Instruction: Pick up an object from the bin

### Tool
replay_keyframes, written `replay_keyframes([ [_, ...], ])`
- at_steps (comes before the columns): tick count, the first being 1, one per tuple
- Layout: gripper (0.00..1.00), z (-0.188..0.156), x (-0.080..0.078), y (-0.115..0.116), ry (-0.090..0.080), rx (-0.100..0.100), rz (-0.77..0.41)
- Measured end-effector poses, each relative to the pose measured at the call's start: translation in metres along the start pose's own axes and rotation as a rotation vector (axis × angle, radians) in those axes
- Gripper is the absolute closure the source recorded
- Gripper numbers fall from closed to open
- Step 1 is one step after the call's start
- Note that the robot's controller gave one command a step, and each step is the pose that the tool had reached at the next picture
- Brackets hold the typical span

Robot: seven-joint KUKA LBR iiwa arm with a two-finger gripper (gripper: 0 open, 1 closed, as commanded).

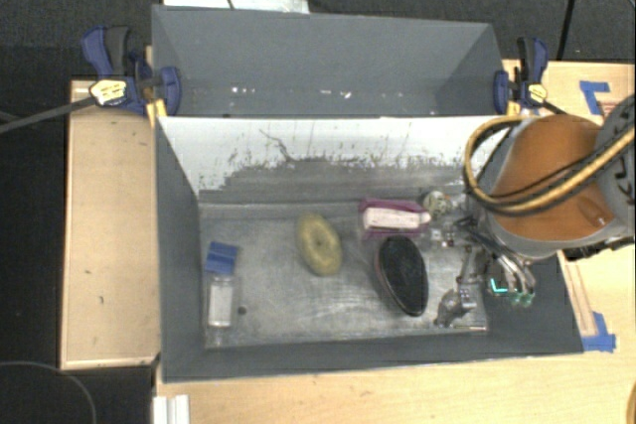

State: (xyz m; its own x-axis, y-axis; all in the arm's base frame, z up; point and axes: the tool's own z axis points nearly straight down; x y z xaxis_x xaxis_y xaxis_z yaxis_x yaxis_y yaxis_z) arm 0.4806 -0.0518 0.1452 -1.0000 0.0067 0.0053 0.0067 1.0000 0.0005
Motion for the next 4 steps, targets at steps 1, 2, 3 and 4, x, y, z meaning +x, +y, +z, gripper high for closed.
replay_keyframes([
  [1, 0.0, 0.065, -0.073, 0.071, -0.009, -0.002, -0.03],
  [2, 0.0, 0.045, 0.006, 0.051, -0.001, 0.0, -0.021],
  [3, 0.0, 0.043, -0.047, 0.016, -0.01, 0.003, -0.465],
  [4, 0.0, 0.074, -0.062, 0.018, -0.008, 0.003, -0.782],
])
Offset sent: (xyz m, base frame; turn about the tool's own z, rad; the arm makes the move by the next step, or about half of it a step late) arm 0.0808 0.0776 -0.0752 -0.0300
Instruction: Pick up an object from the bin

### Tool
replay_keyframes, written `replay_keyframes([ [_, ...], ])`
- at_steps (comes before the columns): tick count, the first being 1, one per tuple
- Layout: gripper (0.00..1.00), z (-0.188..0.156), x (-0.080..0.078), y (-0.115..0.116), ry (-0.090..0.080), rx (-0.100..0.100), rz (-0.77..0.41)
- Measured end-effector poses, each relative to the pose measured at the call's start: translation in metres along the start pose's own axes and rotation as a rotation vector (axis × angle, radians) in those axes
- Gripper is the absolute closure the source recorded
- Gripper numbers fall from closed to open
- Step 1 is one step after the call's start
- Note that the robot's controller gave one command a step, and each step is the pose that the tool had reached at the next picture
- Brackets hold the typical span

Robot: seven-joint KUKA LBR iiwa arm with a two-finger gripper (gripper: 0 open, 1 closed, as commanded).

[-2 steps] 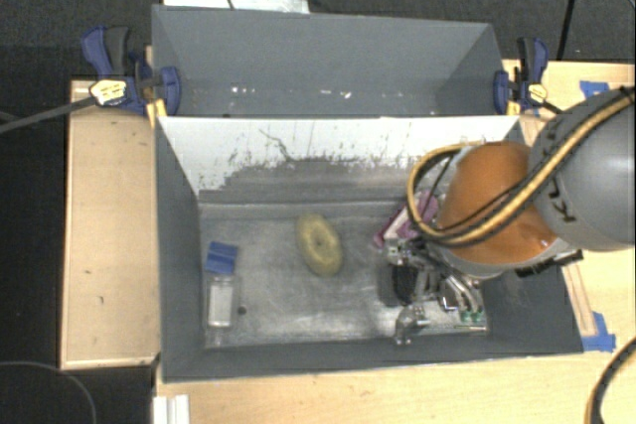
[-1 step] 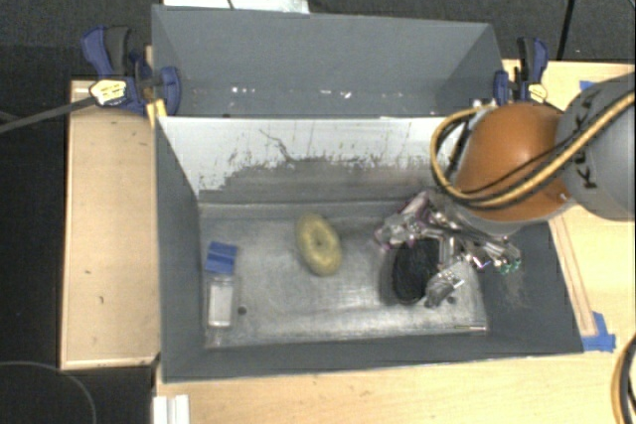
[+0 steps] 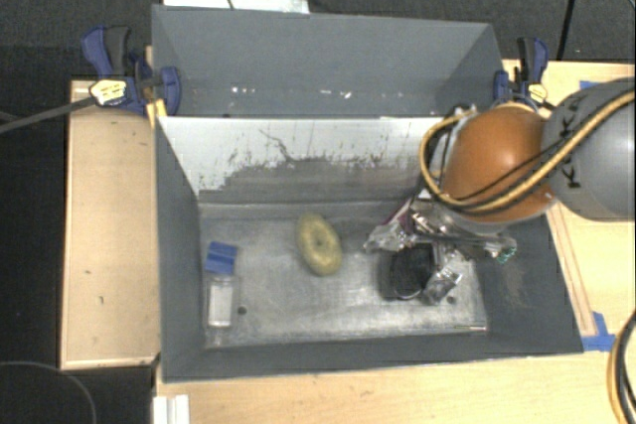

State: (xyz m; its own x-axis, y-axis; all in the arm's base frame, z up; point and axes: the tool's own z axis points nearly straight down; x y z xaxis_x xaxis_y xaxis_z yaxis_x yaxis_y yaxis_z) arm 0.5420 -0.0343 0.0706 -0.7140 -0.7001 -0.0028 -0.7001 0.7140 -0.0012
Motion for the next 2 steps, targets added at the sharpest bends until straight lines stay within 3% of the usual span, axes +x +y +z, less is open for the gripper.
replay_keyframes([
  [1, 0.0, -0.0003, 0.0001, -0.0039, 0.002, -0.001, 0.27],
  [2, 1.0, -0.0009, 0.0005, -0.0041, 0.003, -0.001, 0.27],
])
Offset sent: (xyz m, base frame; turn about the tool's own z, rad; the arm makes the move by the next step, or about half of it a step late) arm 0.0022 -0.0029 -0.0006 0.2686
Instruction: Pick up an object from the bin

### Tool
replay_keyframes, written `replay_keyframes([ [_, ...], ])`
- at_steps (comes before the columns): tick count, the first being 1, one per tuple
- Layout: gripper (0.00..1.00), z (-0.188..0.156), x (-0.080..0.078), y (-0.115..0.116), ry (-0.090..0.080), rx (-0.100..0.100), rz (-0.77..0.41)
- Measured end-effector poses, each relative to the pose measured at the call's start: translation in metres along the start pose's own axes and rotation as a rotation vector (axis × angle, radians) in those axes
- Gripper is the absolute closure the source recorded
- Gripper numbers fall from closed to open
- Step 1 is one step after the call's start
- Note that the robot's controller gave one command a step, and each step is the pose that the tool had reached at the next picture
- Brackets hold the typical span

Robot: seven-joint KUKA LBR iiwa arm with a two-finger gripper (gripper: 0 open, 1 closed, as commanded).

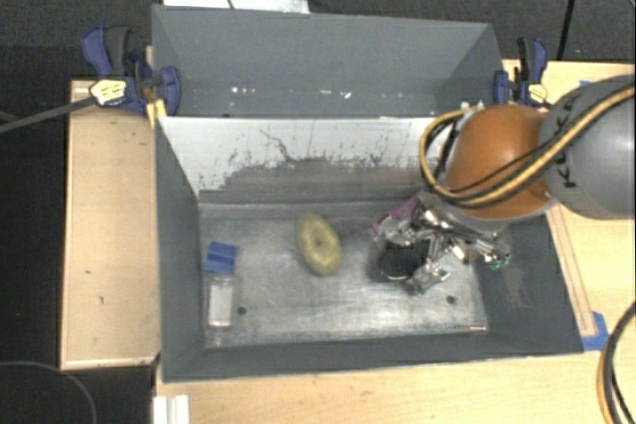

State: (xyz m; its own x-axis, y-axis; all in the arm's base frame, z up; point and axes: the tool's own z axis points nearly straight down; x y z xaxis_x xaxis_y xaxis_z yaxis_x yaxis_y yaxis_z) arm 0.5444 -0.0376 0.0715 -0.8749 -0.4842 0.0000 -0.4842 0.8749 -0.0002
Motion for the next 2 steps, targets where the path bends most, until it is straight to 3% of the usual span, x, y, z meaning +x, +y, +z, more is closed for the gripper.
replay_keyframes([
  [1, 1.0, -0.069, -0.002, -0.001, -0.008, 0.004, 0.003],
  [2, 1.0, -0.094, -0.002, -0.001, -0.005, 0.002, 0.008],
])
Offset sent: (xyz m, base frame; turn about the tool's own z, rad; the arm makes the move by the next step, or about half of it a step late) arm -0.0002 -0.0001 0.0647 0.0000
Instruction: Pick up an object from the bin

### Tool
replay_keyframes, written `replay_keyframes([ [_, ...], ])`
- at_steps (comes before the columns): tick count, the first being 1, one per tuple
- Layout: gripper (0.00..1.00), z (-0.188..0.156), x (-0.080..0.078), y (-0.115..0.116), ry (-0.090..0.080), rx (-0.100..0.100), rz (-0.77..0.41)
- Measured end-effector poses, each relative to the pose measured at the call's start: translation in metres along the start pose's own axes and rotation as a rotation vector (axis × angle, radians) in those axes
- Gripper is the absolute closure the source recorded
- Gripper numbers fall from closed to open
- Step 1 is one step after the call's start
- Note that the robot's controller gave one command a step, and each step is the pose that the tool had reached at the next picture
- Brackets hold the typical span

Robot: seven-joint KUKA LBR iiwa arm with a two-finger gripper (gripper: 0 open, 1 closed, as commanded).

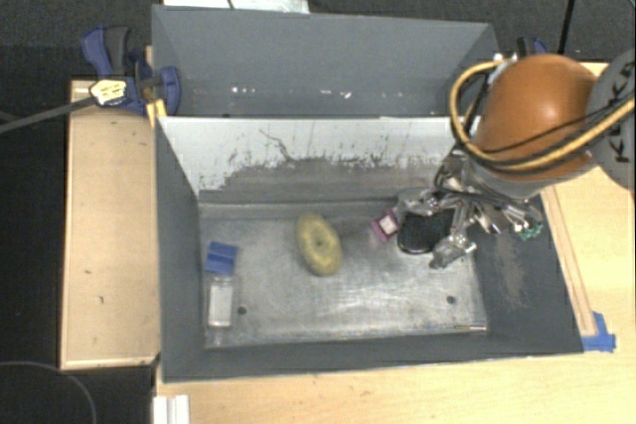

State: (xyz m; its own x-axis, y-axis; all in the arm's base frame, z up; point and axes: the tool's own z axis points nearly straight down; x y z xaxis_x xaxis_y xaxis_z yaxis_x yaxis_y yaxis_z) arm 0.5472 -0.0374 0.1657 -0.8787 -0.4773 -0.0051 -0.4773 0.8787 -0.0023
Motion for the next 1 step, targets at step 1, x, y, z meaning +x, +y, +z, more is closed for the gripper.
replay_keyframes([
  [1, 1.0, -0.0178, -0.0012, -0.0003, 0.0, 0.0, 0.006],
])
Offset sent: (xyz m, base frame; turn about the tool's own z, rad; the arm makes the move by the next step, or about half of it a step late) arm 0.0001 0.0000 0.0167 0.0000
